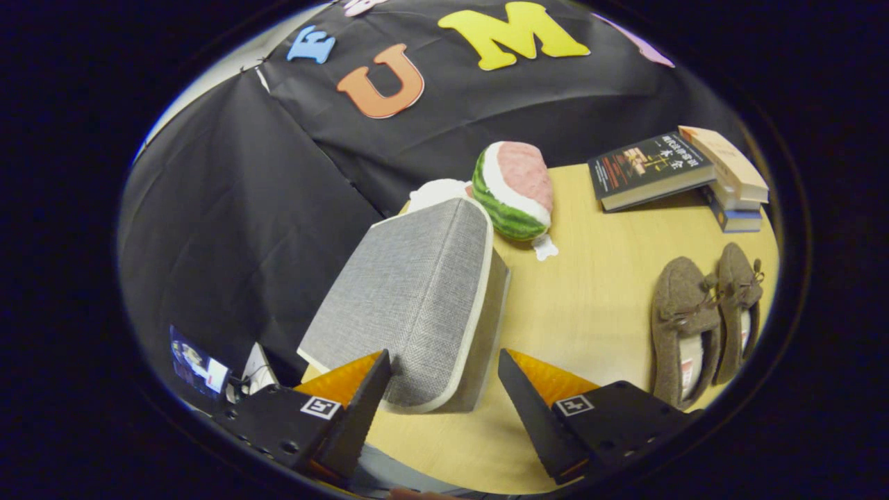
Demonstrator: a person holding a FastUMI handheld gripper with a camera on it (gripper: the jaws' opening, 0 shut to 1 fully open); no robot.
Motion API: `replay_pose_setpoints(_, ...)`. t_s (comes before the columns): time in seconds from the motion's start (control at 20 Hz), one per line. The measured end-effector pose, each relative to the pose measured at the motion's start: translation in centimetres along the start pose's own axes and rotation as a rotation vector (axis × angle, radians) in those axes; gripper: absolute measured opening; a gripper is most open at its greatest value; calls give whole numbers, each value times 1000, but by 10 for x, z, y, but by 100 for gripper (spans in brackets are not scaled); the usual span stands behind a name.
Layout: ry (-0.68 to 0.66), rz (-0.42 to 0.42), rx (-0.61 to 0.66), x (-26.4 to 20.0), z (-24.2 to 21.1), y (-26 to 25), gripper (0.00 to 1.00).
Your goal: Open the storage box then place both shoes into the box .Put the left shoe in first, then the right shoe, with the right side of both shoes facing outward in a uniform manner.
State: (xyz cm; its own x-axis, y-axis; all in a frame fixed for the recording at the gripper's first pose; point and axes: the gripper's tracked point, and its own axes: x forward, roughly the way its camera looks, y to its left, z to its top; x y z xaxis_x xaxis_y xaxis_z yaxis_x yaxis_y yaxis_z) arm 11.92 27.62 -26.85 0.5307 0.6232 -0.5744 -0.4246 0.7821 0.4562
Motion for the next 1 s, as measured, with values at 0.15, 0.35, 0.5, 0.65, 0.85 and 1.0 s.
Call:
replay_pose_setpoints(0.15, 41, 66, 34, 9, 3, 2, 96)
replay_pose_setpoints(0.35, 117, 154, 114, 26, 12, 1, 96)
replay_pose_setpoints(0.5, 178, 234, 184, 34, 9, 6, 96)
replay_pose_setpoints(0.65, 205, 286, 247, 39, 8, 9, 95)
replay_pose_setpoints(0.85, 213, 252, 184, 35, 14, 10, 83)
replay_pose_setpoints(1.0, 202, 270, 172, 24, 22, 20, 79)
